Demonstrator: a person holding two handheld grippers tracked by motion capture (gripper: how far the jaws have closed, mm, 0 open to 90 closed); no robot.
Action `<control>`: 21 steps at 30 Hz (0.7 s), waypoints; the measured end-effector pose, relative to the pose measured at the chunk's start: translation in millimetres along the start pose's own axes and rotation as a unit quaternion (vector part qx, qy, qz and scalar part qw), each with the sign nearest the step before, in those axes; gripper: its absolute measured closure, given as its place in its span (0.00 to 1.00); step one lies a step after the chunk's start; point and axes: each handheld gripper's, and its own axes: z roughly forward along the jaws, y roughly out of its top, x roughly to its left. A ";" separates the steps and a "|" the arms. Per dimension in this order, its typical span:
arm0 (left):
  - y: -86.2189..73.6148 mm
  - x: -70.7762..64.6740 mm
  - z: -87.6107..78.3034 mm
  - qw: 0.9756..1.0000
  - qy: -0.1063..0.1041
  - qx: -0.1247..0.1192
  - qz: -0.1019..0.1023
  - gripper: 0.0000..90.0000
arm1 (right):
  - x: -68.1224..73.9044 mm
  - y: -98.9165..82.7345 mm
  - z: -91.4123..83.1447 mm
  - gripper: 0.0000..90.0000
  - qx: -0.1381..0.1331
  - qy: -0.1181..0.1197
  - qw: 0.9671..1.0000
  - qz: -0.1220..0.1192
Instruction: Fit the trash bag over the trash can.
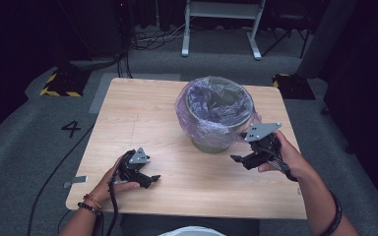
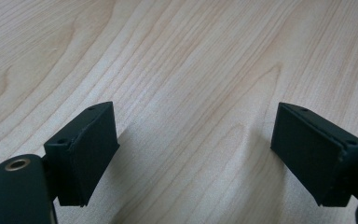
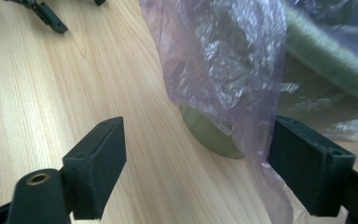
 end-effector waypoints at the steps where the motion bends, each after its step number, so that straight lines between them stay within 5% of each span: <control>1: 0.0 0.0 0.0 1.000 0.000 0.000 0.000 0.16 | 0.0 0.0 0.0 0.22 0.000 0.000 1.000 0.000; 21: 0.0 0.0 0.0 1.000 0.000 0.000 0.000 0.16 | 15.9 -31.7 8.0 0.23 -0.012 -0.020 1.000 0.007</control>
